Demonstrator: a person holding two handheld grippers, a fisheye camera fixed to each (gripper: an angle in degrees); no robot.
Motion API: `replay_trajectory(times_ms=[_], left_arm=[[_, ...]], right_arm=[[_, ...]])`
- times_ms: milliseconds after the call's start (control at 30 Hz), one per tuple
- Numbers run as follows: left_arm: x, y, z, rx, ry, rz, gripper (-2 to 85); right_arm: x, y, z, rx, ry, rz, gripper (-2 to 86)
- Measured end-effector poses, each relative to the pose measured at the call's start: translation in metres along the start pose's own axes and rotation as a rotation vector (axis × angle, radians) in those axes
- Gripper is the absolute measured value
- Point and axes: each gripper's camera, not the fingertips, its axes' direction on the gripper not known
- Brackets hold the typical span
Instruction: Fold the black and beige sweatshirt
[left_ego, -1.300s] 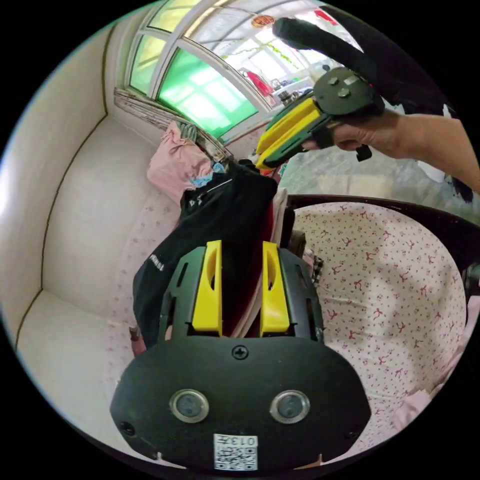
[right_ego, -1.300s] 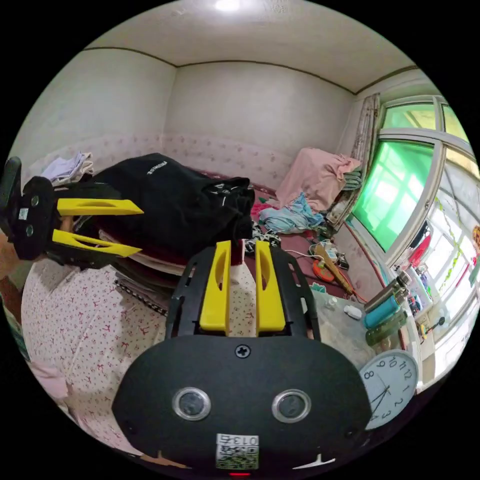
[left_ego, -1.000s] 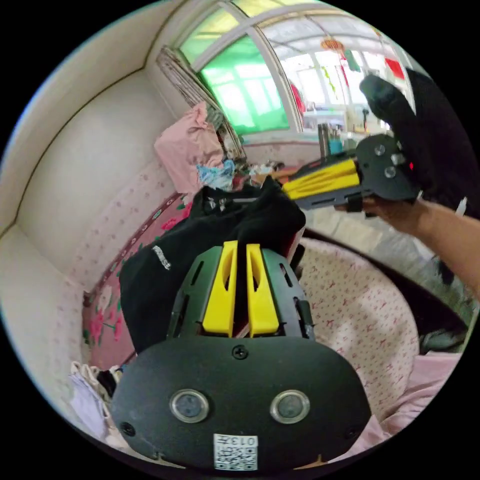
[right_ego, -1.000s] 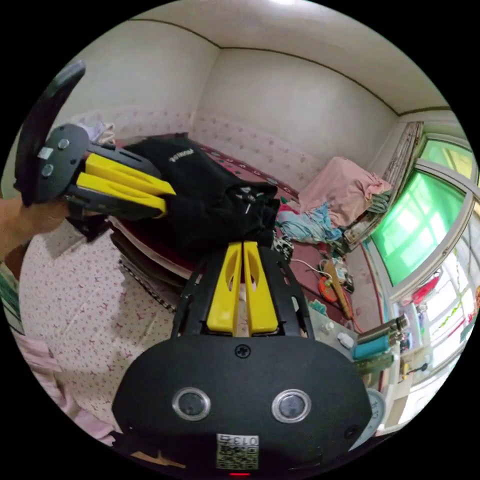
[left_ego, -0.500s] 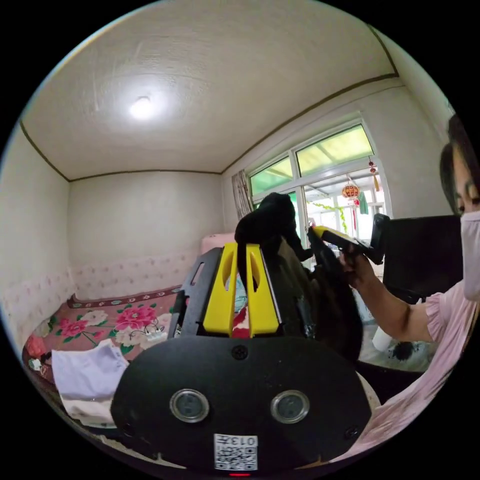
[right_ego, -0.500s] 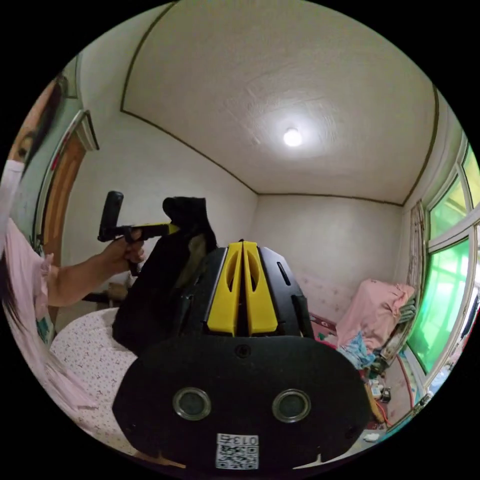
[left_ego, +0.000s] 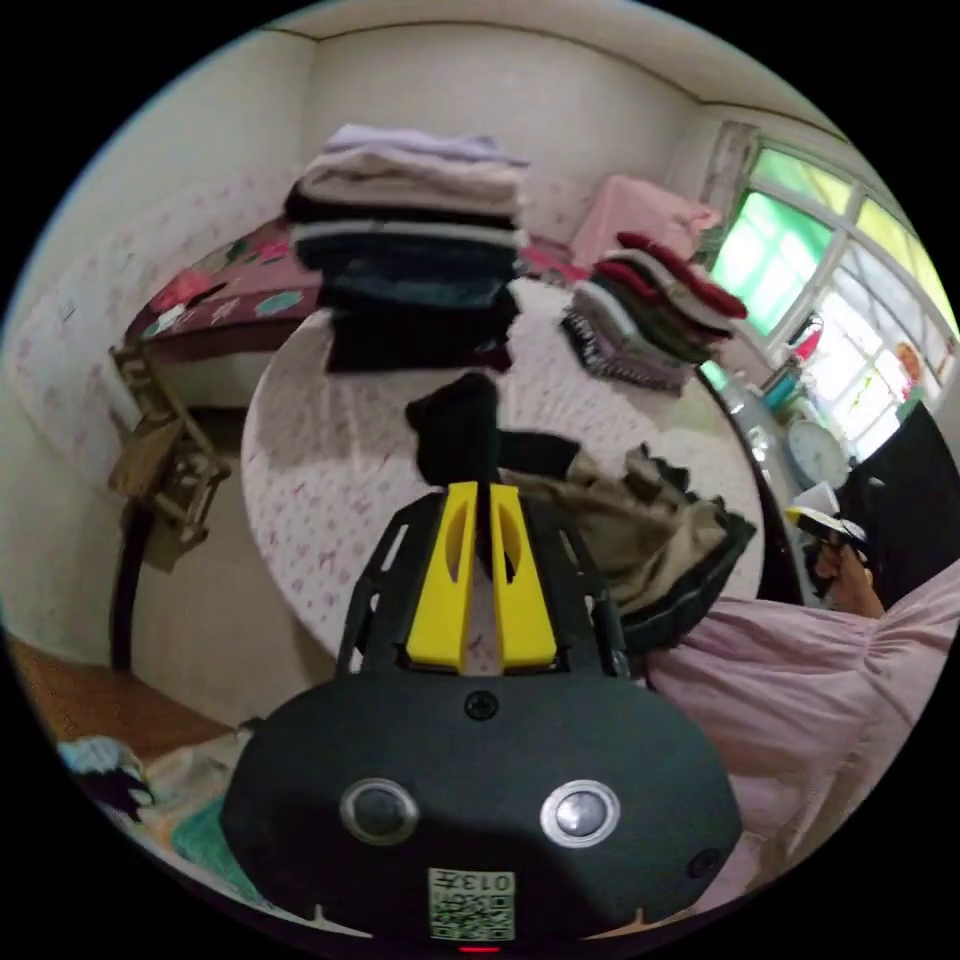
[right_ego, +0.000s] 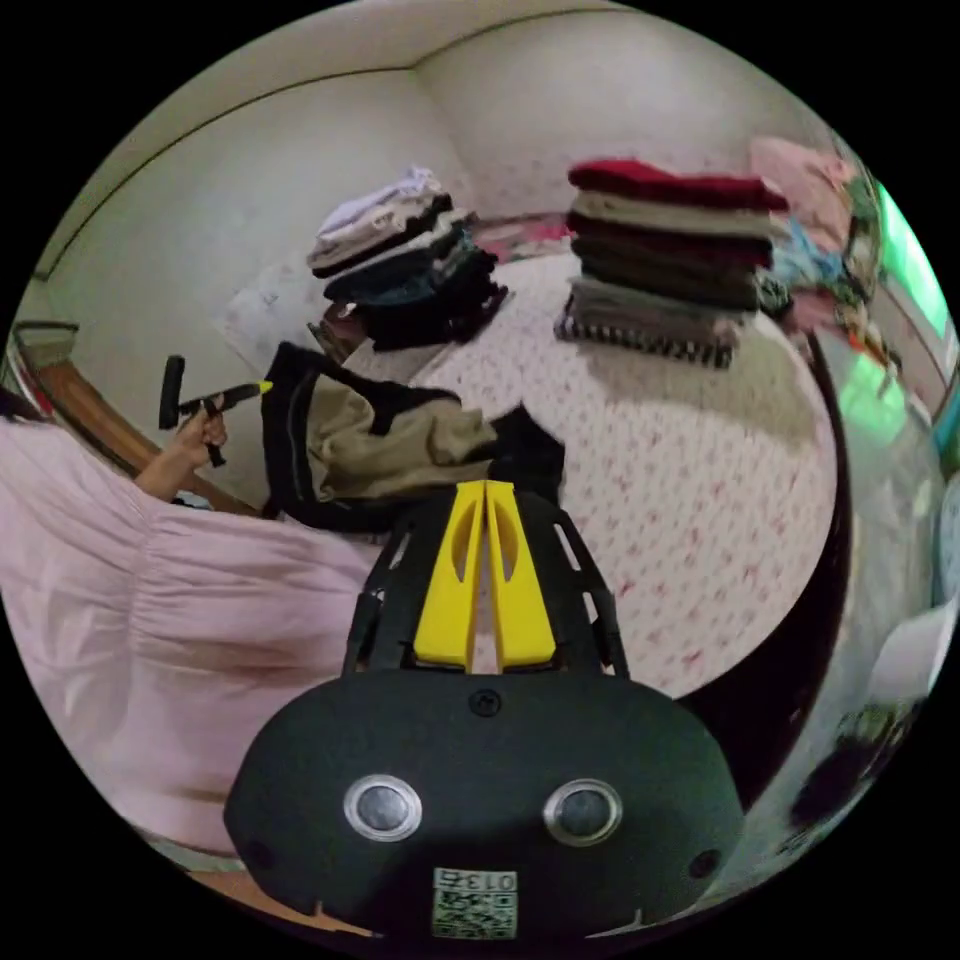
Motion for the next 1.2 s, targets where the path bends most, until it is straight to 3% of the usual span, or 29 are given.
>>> replay_trajectory(times_ms=[100, 167, 367, 533, 633, 800, 867, 933, 1067, 1200], left_arm=[[-0.034, 0.039, -0.001, 0.008, -0.033, -0.076, 1.7], [-0.034, 0.032, 0.005, 0.027, -0.027, -0.009, 4.3], [0.035, 0.005, 0.069, -0.108, 0.106, 0.381, 12.8], [0.095, 0.002, 0.098, -0.123, 0.061, 0.609, 14.8], [0.115, -0.003, 0.11, -0.132, 0.038, 0.649, 13.6], [0.119, 0.006, 0.139, -0.265, 0.151, 0.644, 1.6], [0.118, 0.014, 0.141, -0.302, 0.1, 0.66, 0.5], [0.106, 0.009, 0.13, -0.294, 0.106, 0.61, 0.3], [0.056, -0.02, 0.067, -0.094, 0.155, 0.46, 1.7], [0.041, -0.033, 0.051, -0.085, 0.311, 0.461, 14.5]], right_arm=[[-0.005, 0.056, 0.003, 0.091, -0.007, 0.274, 0.8], [-0.016, 0.067, -0.002, 0.16, 0.06, 0.32, 1.6], [-0.083, 0.031, 0.055, 0.03, 0.139, 0.118, 8.0], [-0.119, 0.008, 0.095, -0.033, 0.153, 0.033, 10.5], [-0.124, -0.005, 0.127, -0.132, 0.208, -0.008, 12.7], [-0.105, -0.002, 0.181, -0.306, 0.402, 0.01, 11.4], [-0.093, 0.012, 0.206, -0.415, 0.252, 0.055, 7.6], [-0.092, 0.018, 0.196, -0.387, 0.159, 0.088, 4.7], [-0.109, 0.02, 0.148, -0.263, 0.104, -0.006, 2.9], [-0.118, 0.039, 0.093, -0.09, -0.025, 0.005, 1.4]])
